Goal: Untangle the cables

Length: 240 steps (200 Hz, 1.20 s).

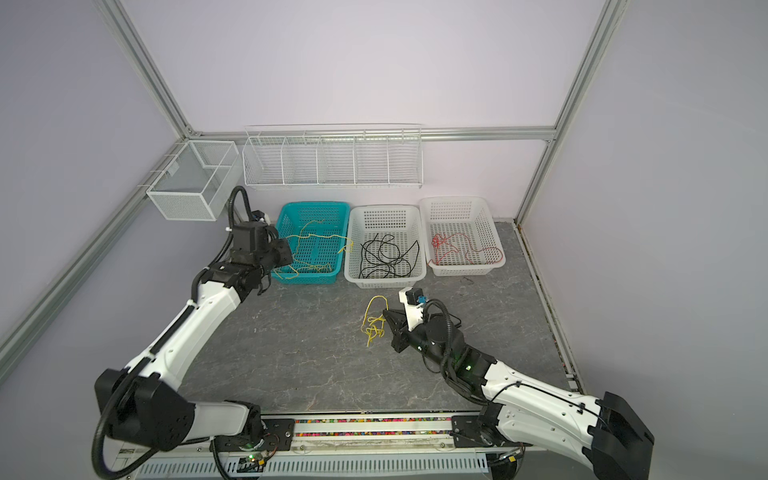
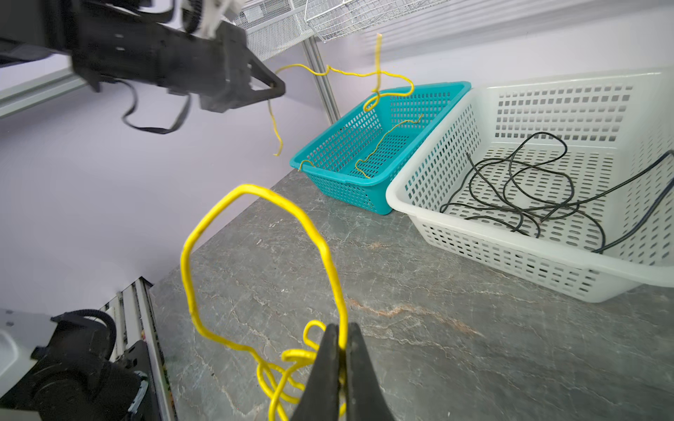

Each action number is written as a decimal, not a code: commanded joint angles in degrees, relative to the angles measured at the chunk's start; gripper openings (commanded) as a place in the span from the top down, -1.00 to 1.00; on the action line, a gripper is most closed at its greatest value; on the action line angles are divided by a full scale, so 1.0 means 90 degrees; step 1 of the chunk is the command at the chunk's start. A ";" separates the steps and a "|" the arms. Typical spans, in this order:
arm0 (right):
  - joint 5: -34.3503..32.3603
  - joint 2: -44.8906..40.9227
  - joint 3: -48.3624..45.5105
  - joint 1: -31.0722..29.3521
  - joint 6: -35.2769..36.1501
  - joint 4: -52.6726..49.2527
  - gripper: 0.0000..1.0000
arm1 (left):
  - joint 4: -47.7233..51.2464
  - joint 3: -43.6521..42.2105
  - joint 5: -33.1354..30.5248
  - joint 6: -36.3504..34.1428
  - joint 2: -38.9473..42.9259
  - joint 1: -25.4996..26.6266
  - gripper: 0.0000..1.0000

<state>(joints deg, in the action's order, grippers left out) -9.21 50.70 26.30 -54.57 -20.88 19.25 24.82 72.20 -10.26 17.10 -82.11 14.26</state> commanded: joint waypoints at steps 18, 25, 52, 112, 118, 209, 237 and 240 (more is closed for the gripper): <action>0.0042 -0.0854 0.0502 -0.0231 0.0509 -0.1249 0.86 | -0.0029 0.1151 -0.0163 0.0225 -0.1254 -0.0267 1.00; 0.0066 -0.0929 0.0568 -0.0283 0.0568 -0.1379 0.86 | 0.0012 0.1298 -0.0156 0.0271 -0.1465 -0.0297 1.00; 0.0135 -0.1124 0.0733 -0.0478 0.0689 -0.1694 0.86 | 0.0188 0.1661 -0.0533 0.0346 -0.2080 -0.0335 1.00; -0.0127 -0.0932 0.1087 -0.0703 0.0778 -0.1992 0.86 | 0.0719 0.1951 -0.1125 0.0622 -0.2221 -0.0374 -0.34; -0.0177 -0.0900 0.1122 -0.0701 0.0742 -0.1992 0.86 | 0.0698 0.1905 -0.1097 0.0646 -0.2068 -0.0373 -0.49; -0.0344 0.0468 0.2731 -0.0513 -0.0032 -0.2422 0.86 | -0.1111 -0.2041 0.0791 0.1825 0.2834 0.0555 -0.53; -0.0210 0.0654 0.3009 -0.0321 -0.0680 -0.2211 0.86 | -0.1914 -0.3745 0.0998 0.2546 0.4280 0.1422 -0.47; -0.0204 0.0663 0.3005 -0.0294 -0.0788 -0.2176 0.86 | -0.2037 -0.3914 0.1042 0.2626 0.4540 0.1499 -0.46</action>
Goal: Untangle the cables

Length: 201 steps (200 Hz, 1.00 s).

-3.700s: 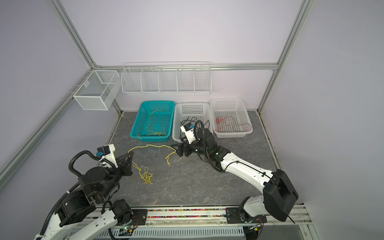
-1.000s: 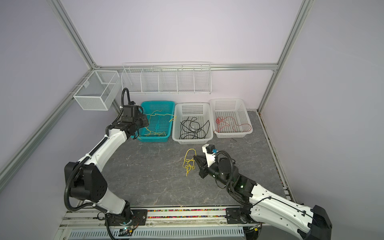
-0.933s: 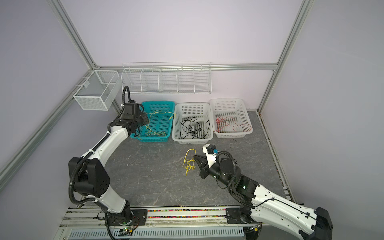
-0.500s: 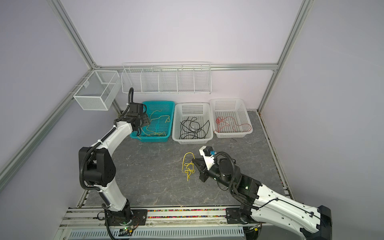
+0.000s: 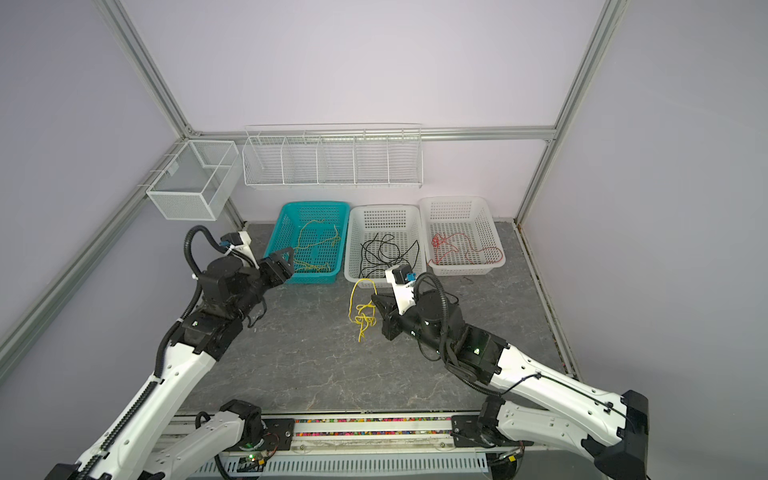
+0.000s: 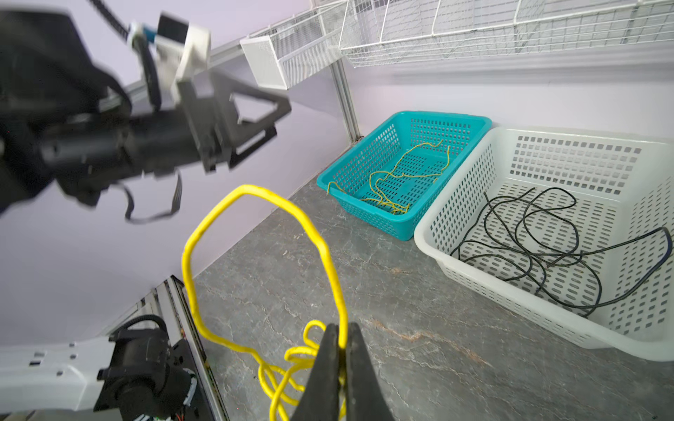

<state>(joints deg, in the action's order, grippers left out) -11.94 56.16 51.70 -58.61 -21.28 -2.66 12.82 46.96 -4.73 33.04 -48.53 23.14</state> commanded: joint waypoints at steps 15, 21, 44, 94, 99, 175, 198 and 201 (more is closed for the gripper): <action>0.0197 0.0138 0.0222 0.0300 -0.1233 0.0363 0.86 | -0.1332 -0.1707 0.0775 0.0951 0.1247 0.0978 -0.44; 0.0191 0.0170 0.0259 0.0329 -0.1365 0.0362 0.86 | -0.1408 -0.1813 0.0818 0.0919 0.1320 0.1172 -0.44; -0.0001 0.0244 0.0359 0.0364 -0.1715 0.0275 0.86 | -0.1831 -0.2250 0.0835 0.0516 0.1545 0.1908 -0.48; -0.0404 0.0247 0.0517 0.0382 -0.2240 -0.0136 0.86 | -0.3730 -0.3132 0.1844 0.0444 0.1420 0.2327 -0.52; -0.0443 0.0236 0.0525 0.0384 -0.2259 -0.0167 0.86 | -0.3846 -0.3179 0.1890 0.0477 0.1367 0.2371 -0.53; -0.0402 0.0301 0.0737 0.0337 -0.2244 -0.0475 0.86 | -0.3821 -0.2873 0.2069 -0.0223 0.0997 0.3055 -0.62; -0.0378 0.0342 0.0764 0.0314 -0.2279 -0.0475 0.86 | -0.3399 -0.2564 0.2120 -0.0552 0.0659 0.3151 -0.61; -0.0373 0.0349 0.0773 0.0306 -0.2281 -0.0484 0.86 | -0.3330 -0.2519 0.2106 -0.0598 0.0632 0.3158 -0.61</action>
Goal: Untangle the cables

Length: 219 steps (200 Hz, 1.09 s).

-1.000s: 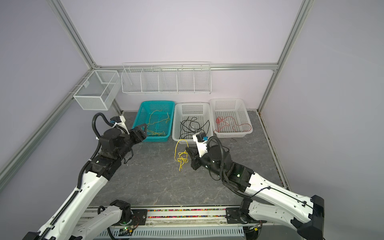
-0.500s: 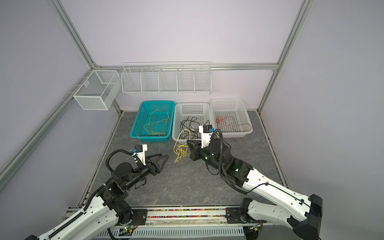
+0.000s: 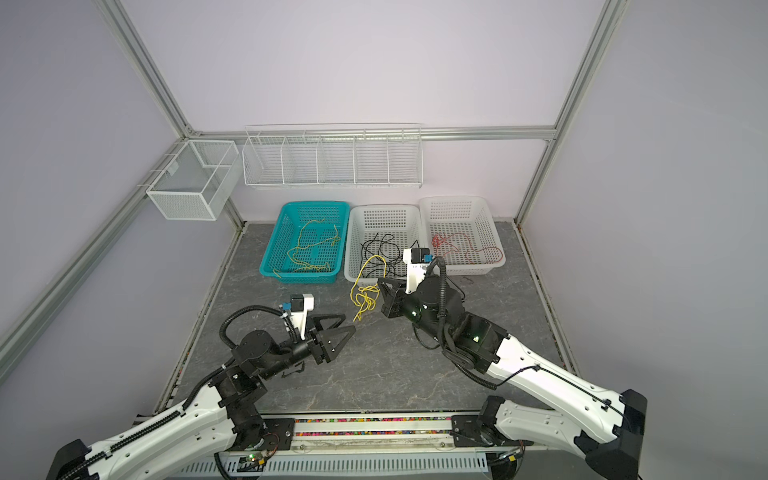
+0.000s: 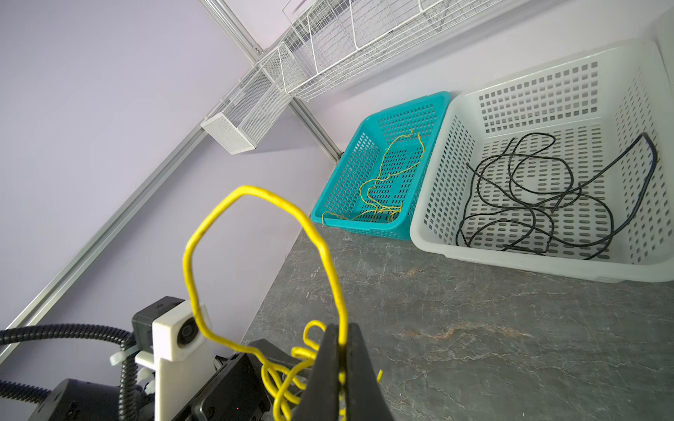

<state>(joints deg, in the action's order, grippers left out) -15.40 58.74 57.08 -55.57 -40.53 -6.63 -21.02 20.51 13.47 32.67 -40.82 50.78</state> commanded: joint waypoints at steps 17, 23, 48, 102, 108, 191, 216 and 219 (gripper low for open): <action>0.0065 0.0068 0.0193 -0.0046 -0.0117 -0.0081 0.86 | 0.0825 0.0624 -0.0089 -0.0834 -0.0403 0.0098 -0.60; 0.0079 0.0075 0.0196 -0.0055 -0.0123 -0.0091 0.86 | 0.0931 0.0692 -0.0134 -0.0923 -0.0425 0.0091 -0.60; 0.0183 0.0065 0.0172 -0.0085 -0.0125 -0.0060 0.86 | 0.1408 0.0975 -0.0286 -0.1256 -0.0595 0.0095 -0.49; 0.0382 -0.0037 0.0135 -0.0190 -0.0231 -0.0001 0.86 | 0.1704 0.1115 -0.0461 -0.1496 -0.0943 0.0092 0.19; 0.0380 -0.0051 0.0118 -0.0196 -0.0260 0.0004 0.86 | 0.1658 0.1105 -0.0470 -0.1517 -0.0950 0.0092 0.30; -0.0503 -0.0479 0.0382 -0.0079 0.0358 -0.0544 0.86 | 0.1708 0.0606 -0.0471 -0.1289 -0.0391 0.0090 1.00; -0.0682 -0.0453 0.0666 0.0211 0.0677 -0.0854 0.86 | 0.2037 0.0445 -0.0510 -0.1199 0.0087 0.0092 1.00; -0.0723 -0.0445 0.0696 0.0240 0.0715 -0.0901 0.86 | 0.2079 0.0419 -0.0519 -0.1183 0.0141 0.0094 1.00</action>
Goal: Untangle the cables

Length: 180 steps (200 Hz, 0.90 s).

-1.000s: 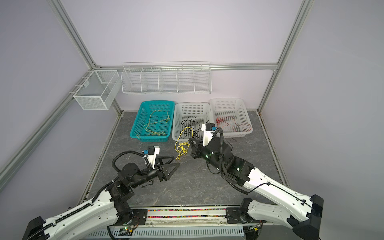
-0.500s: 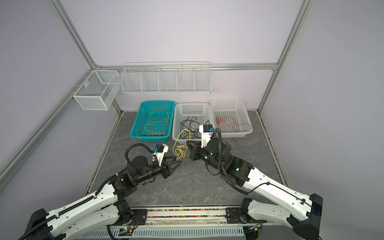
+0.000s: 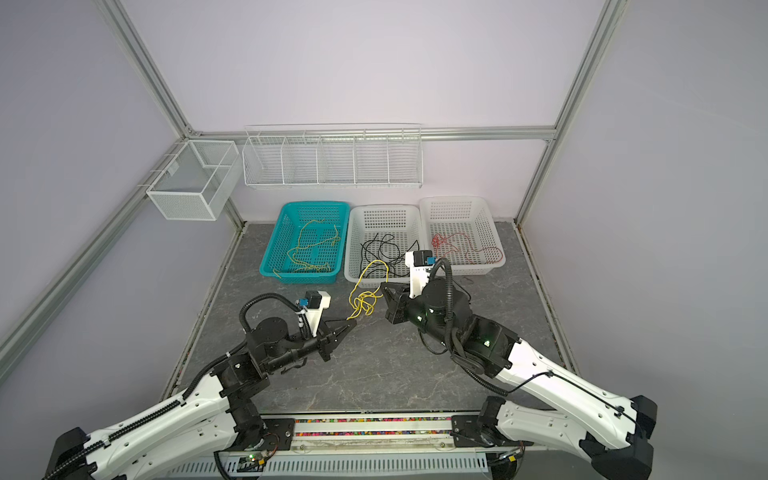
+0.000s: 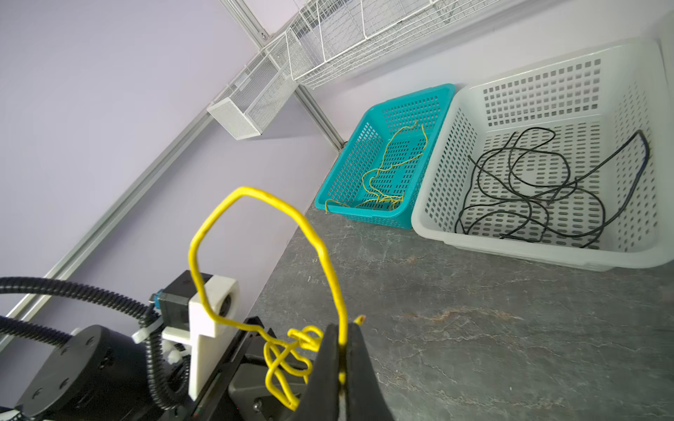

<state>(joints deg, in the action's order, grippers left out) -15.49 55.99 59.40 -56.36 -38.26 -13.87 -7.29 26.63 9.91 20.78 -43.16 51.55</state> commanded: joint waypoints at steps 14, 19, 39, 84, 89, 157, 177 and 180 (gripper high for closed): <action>-0.0992 -0.0098 0.0637 0.0669 0.0801 -0.0343 0.86 | 0.0810 -0.0322 -0.0138 0.0215 0.0663 0.0012 1.00; -0.1037 -0.0098 0.0730 0.0850 0.0892 -0.0484 0.86 | 0.0923 -0.0344 -0.0181 0.0251 0.0752 0.0014 1.00; -0.1286 -0.0154 0.1013 0.1635 0.1287 -0.0811 0.87 | 0.1225 -0.0443 -0.0395 0.0483 0.1034 0.0012 1.00; -0.0232 -0.0167 0.1281 0.3245 0.1150 -0.1264 0.87 | 0.1856 -0.0322 -0.1086 0.0623 0.1338 0.0004 1.00; -0.0148 -0.0148 0.1305 0.3326 0.1115 -0.1309 0.87 | 0.2044 -0.0234 -0.1224 0.0635 0.1344 -0.0009 1.00; 0.1794 0.0059 0.1633 0.5871 0.0033 -0.1143 0.87 | 0.3603 0.0146 -0.3037 0.1109 0.1111 -0.0081 1.00; 0.1355 -0.0232 0.1672 0.5933 -0.0035 -0.0966 0.87 | 0.3937 0.0220 -0.3444 0.1215 0.1000 -0.0100 1.00; 0.1391 -0.0267 0.1684 0.5955 -0.0050 -0.0943 0.87 | 0.3949 0.0208 -0.3466 0.1225 0.0981 -0.0111 1.00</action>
<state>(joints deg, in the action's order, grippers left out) 10.41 56.90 70.76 -7.44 -34.59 -33.67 12.62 28.60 -7.84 28.80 -34.11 52.14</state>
